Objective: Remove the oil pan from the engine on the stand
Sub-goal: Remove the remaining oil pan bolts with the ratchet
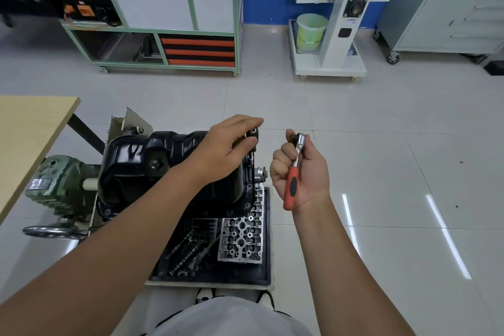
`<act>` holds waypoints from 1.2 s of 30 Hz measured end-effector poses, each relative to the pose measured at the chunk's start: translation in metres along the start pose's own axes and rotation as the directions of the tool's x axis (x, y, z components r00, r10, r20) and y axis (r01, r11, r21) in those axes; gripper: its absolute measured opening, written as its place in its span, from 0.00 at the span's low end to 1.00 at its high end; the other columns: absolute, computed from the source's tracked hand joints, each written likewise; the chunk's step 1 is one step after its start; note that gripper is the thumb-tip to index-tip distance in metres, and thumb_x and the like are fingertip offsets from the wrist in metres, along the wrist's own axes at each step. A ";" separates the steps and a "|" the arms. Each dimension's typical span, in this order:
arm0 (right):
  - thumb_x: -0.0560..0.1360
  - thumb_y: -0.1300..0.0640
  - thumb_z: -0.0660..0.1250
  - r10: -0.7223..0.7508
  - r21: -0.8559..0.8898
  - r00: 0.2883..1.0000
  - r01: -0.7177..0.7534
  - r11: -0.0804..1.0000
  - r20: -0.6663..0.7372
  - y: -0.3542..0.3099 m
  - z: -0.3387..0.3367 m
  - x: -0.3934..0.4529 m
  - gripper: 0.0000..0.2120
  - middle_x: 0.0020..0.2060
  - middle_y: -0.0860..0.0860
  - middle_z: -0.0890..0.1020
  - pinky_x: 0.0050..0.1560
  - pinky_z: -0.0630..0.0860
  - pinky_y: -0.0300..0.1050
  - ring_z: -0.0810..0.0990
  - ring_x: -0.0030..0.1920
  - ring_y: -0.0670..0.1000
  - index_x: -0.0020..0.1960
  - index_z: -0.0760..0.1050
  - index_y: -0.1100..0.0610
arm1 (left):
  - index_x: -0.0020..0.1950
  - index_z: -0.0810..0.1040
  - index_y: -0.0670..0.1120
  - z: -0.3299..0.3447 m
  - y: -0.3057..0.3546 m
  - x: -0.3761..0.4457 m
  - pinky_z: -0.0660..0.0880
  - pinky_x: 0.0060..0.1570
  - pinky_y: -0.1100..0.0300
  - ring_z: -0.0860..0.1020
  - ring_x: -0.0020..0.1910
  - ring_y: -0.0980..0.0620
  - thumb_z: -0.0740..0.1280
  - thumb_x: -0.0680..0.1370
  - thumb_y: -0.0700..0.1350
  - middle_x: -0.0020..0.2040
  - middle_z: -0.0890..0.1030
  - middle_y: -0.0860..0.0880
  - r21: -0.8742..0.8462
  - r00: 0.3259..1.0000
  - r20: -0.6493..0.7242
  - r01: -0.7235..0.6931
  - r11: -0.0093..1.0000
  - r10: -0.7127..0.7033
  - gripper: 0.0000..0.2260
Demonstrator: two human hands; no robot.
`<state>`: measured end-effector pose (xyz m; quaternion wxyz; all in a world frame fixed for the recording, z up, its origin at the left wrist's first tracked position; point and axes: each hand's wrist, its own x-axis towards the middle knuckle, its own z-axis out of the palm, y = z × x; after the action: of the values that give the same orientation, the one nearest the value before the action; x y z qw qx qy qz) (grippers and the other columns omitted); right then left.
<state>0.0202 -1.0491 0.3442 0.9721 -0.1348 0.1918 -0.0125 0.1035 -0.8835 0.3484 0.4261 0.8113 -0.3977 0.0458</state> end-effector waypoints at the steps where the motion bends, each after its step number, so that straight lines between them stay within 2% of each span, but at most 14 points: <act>1: 0.83 0.51 0.60 0.012 -0.046 1.000 -0.013 0.999 -0.021 -0.001 0.004 0.001 0.14 0.26 0.49 0.65 0.21 0.55 0.38 0.55 0.24 0.46 0.47 0.77 0.60 | 0.71 0.78 0.40 -0.001 -0.002 0.000 0.72 0.63 0.66 0.78 0.59 0.56 0.67 0.82 0.39 0.62 0.81 0.48 -0.010 1.000 0.009 0.013 1.000 -0.013 0.17; 4: 0.79 0.55 0.61 0.005 -0.210 1.000 -0.011 0.978 -0.026 -0.001 0.018 0.001 0.10 0.27 0.50 0.65 0.23 0.55 0.38 0.57 0.24 0.47 0.46 0.78 0.60 | 0.67 0.81 0.44 -0.001 -0.006 -0.002 0.79 0.56 0.57 0.82 0.51 0.53 0.71 0.80 0.39 0.56 0.85 0.49 -0.068 0.997 -0.002 0.079 0.995 -0.079 0.15; 6: 0.77 0.57 0.64 -0.012 -0.329 1.000 0.008 0.944 -0.012 -0.001 0.027 0.003 0.06 0.27 0.51 0.67 0.23 0.56 0.39 0.58 0.24 0.48 0.43 0.77 0.58 | 0.65 0.83 0.46 0.002 -0.008 -0.003 0.79 0.51 0.53 0.83 0.46 0.49 0.74 0.78 0.40 0.52 0.85 0.52 -0.098 0.995 -0.008 0.098 0.990 -0.100 0.15; 8: 0.78 0.58 0.65 -0.033 -0.451 0.999 0.027 0.892 -0.004 0.000 0.034 0.004 0.08 0.27 0.52 0.69 0.26 0.54 0.40 0.59 0.25 0.48 0.40 0.74 0.56 | 0.64 0.83 0.48 0.005 -0.007 -0.003 0.79 0.48 0.50 0.82 0.44 0.47 0.75 0.77 0.41 0.51 0.85 0.54 -0.129 0.994 -0.006 0.107 0.986 -0.108 0.16; 13: 0.80 0.62 0.66 -0.094 -0.705 0.996 0.069 0.706 0.003 -0.004 0.040 0.003 0.06 0.29 0.55 0.75 0.24 0.65 0.38 0.71 0.25 0.49 0.45 0.73 0.55 | 0.65 0.84 0.51 0.005 -0.011 -0.001 0.79 0.48 0.44 0.83 0.45 0.42 0.75 0.76 0.44 0.49 0.86 0.51 -0.197 0.992 0.020 0.128 0.972 -0.127 0.16; 17: 0.80 0.63 0.66 -0.062 -0.818 0.998 0.055 0.572 0.024 -0.011 0.049 0.003 0.08 0.31 0.55 0.75 0.26 0.63 0.39 0.71 0.27 0.50 0.44 0.73 0.54 | 0.60 0.85 0.48 0.005 -0.012 -0.001 0.78 0.46 0.44 0.82 0.44 0.42 0.75 0.76 0.44 0.47 0.86 0.51 -0.206 0.995 0.021 0.098 0.974 -0.095 0.13; 19: 0.80 0.63 0.66 -0.053 -0.889 0.998 0.058 0.455 0.038 -0.015 0.054 0.003 0.07 0.29 0.56 0.75 0.25 0.63 0.38 0.70 0.26 0.50 0.44 0.74 0.54 | 0.57 0.86 0.48 0.005 -0.013 0.000 0.78 0.44 0.44 0.81 0.41 0.42 0.76 0.76 0.44 0.45 0.85 0.50 -0.188 0.996 0.029 0.091 0.978 -0.087 0.11; 22: 0.79 0.61 0.67 -0.007 -0.930 1.000 0.029 0.367 0.028 -0.018 0.060 0.002 0.10 0.28 0.54 0.75 0.25 0.63 0.38 0.69 0.24 0.49 0.41 0.74 0.51 | 0.55 0.87 0.48 0.006 -0.012 0.002 0.77 0.43 0.45 0.81 0.41 0.43 0.76 0.76 0.46 0.44 0.85 0.49 -0.157 0.997 0.041 0.066 0.985 -0.060 0.09; 26: 0.79 0.61 0.67 0.014 -0.933 1.000 -0.017 0.360 -0.013 -0.020 0.063 0.001 0.09 0.28 0.53 0.76 0.25 0.64 0.37 0.70 0.24 0.48 0.41 0.73 0.52 | 0.57 0.87 0.50 0.006 -0.010 0.001 0.78 0.42 0.45 0.81 0.40 0.43 0.75 0.76 0.50 0.45 0.85 0.52 -0.167 0.999 0.020 0.052 0.985 -0.049 0.11; 31: 0.79 0.63 0.66 0.011 -0.933 0.999 -0.034 0.359 -0.032 -0.018 0.069 0.000 0.09 0.29 0.54 0.75 0.24 0.64 0.37 0.70 0.25 0.49 0.42 0.72 0.53 | 0.55 0.86 0.54 0.007 -0.010 0.006 0.78 0.42 0.48 0.81 0.39 0.48 0.78 0.75 0.44 0.43 0.84 0.57 -0.147 0.995 -0.025 0.088 0.985 -0.092 0.10; 36: 0.79 0.63 0.66 0.005 -0.952 1.000 -0.018 0.304 -0.018 -0.017 0.072 0.001 0.10 0.30 0.55 0.74 0.25 0.63 0.37 0.69 0.25 0.49 0.41 0.73 0.53 | 0.53 0.86 0.53 0.004 -0.014 0.006 0.77 0.41 0.47 0.80 0.39 0.49 0.76 0.77 0.47 0.42 0.83 0.55 -0.143 0.996 0.044 0.082 0.986 -0.076 0.06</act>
<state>0.0492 -1.0466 0.4124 0.7044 -0.6808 0.1686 0.1094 0.1161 -0.8853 0.3395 0.4775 0.7941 -0.3757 -0.0158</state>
